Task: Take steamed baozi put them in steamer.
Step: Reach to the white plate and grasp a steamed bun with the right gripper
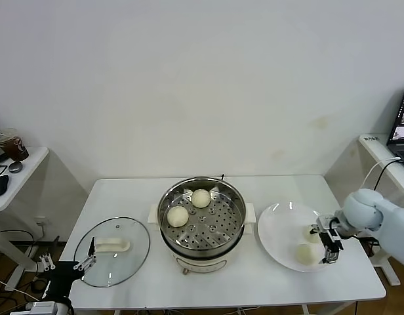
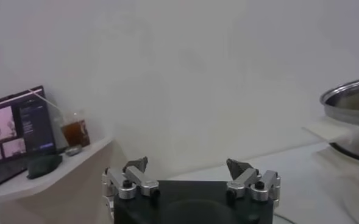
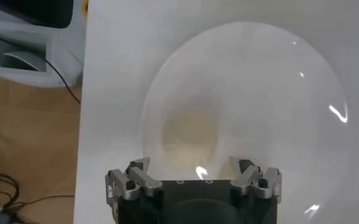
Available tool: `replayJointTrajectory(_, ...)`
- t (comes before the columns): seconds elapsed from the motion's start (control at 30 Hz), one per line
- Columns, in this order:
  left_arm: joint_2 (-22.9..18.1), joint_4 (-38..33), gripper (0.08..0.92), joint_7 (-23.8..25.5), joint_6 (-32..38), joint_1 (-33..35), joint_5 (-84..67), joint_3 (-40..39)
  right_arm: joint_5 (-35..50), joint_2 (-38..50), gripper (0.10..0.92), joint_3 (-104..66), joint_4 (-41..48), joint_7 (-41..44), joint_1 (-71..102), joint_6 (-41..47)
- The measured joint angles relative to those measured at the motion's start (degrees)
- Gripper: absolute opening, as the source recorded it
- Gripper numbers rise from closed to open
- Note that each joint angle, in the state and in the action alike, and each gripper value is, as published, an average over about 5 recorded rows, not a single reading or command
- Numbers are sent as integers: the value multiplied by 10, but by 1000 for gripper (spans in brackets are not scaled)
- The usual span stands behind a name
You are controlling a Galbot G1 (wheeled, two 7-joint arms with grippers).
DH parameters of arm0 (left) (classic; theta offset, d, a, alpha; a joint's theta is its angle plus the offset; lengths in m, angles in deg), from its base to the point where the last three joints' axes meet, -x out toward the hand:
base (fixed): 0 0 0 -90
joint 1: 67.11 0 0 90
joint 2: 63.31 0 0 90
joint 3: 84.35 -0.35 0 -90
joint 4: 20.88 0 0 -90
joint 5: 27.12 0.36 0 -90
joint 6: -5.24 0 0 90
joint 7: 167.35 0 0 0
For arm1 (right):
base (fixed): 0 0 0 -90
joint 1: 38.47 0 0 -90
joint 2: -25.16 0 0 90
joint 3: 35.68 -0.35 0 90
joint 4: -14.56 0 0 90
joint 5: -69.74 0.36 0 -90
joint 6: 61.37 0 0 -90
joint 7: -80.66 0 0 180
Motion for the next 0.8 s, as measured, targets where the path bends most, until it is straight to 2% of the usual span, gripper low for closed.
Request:
replayJointTrajectory(0.43,-1,8,823,0,1,-5,0,3,-21,-49,814,-11,46,-5,28,-2)
replayJointTrajectory(0.8,-3,6,823,-1,1,-5,0,3,-29,-62,597,-15,57,0,27,6)
